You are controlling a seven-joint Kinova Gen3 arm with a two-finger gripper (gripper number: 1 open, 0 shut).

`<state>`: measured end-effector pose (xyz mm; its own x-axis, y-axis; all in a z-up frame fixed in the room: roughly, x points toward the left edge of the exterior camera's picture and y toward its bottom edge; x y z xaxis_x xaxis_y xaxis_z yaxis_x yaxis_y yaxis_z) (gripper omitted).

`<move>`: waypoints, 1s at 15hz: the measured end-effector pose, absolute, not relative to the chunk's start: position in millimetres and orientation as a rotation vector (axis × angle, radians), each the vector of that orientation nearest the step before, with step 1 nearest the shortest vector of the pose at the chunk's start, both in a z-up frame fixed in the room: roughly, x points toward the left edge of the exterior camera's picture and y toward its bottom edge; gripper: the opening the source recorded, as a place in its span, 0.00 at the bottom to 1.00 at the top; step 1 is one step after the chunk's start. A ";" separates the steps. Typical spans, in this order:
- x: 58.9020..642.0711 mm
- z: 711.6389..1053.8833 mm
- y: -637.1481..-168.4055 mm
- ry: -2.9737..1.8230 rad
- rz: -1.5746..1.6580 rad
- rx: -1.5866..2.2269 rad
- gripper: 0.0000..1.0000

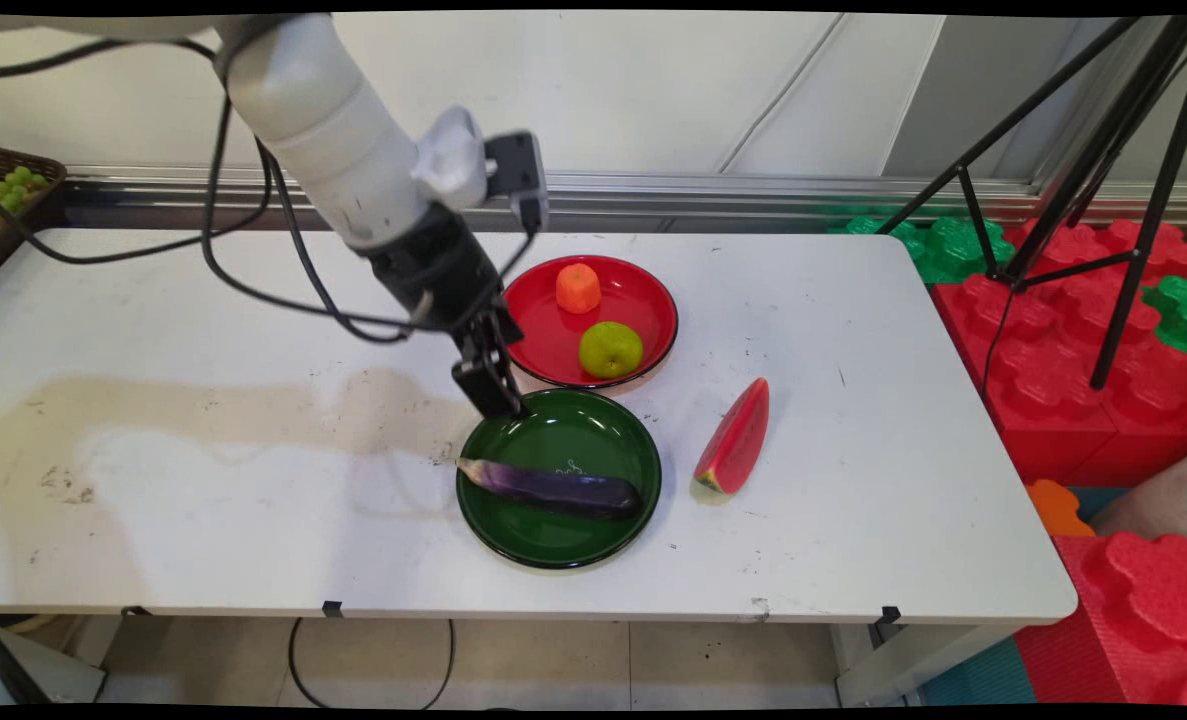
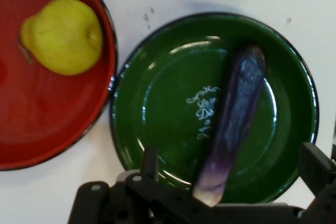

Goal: Pick up the eggplant from the green plate

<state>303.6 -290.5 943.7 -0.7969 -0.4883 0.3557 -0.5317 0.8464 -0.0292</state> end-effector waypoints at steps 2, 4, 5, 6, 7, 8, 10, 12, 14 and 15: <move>293.7 933.9 -285.8 -2.711 0.160 0.767 1.00; 285.6 924.0 -282.6 -2.731 0.140 0.770 1.00; 282.9 920.1 -281.7 -2.737 0.133 0.770 1.00; 279.1 914.2 -280.6 -2.747 0.123 0.772 1.00; 276.8 910.0 -279.8 -2.752 0.117 0.773 1.00; 273.5 903.6 -279.2 -2.760 0.108 0.773 1.00; 267.0 889.8 -279.6 -2.776 0.098 0.767 1.00; 262.3 878.3 -281.5 -2.788 0.095 0.760 1.00; 258.5 868.1 -283.9 -2.797 0.094 0.752 1.00; 256.7 863.0 -285.4 -2.801 0.093 0.747 1.00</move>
<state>256.7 -285.4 863.0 -0.8404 -0.4824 0.2471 -0.4977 0.8673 0.0005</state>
